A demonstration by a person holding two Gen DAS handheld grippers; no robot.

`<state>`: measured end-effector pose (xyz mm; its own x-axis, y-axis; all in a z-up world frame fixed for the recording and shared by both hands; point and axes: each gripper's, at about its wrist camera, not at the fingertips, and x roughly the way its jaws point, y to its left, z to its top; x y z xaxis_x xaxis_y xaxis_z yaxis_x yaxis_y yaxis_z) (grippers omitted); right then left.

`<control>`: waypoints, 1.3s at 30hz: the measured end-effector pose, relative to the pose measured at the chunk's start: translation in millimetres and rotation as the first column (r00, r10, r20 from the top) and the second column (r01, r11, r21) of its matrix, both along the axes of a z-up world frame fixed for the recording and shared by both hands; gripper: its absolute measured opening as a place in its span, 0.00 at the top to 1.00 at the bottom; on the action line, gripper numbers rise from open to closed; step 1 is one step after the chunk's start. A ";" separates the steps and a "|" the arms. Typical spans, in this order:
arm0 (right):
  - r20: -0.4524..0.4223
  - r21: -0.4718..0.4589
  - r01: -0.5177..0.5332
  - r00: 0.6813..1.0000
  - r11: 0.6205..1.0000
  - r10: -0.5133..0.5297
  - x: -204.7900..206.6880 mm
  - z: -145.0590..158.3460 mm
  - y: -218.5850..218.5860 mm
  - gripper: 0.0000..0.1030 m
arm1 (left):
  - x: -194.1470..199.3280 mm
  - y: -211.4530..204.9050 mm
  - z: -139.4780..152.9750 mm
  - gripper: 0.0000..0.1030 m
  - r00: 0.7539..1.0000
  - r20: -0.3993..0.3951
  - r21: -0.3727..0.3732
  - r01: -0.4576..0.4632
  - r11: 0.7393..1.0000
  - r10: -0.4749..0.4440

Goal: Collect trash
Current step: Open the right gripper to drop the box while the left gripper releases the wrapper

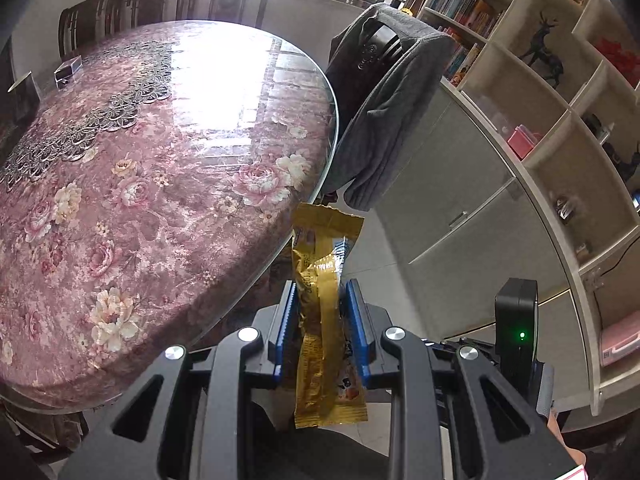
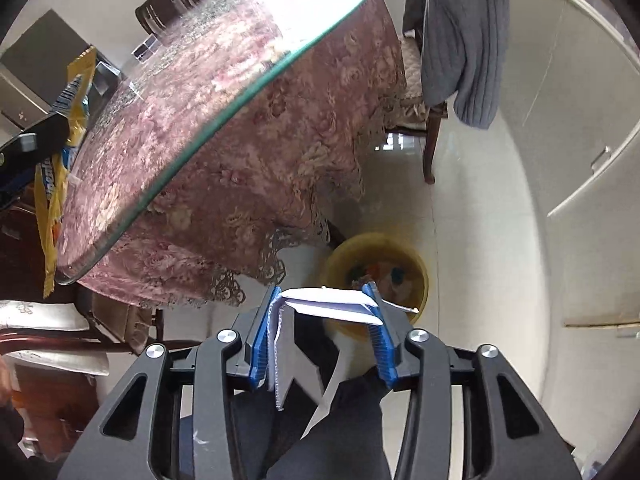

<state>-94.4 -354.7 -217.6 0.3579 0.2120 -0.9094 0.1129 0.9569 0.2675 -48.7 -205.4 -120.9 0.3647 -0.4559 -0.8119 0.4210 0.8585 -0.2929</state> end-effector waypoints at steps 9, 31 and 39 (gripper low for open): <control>0.034 -0.020 0.002 0.999 1.000 -0.002 11.0 6.8 -0.4 0.46 | 4.5 -1.9 0.0 0.75 1.000 0.001 0.004 0.004 1.000 -0.004; 0.091 0.013 0.187 0.978 0.982 -0.187 -29.2 35.0 -59.3 0.46 | -19.4 -65.7 -96.3 0.75 0.932 -0.237 0.016 0.285 0.958 -0.273; 0.092 0.018 0.225 0.970 0.974 -0.226 -40.8 36.3 -76.2 0.46 | -26.6 -86.7 -127.8 0.75 0.923 -0.274 0.059 0.298 0.953 -0.271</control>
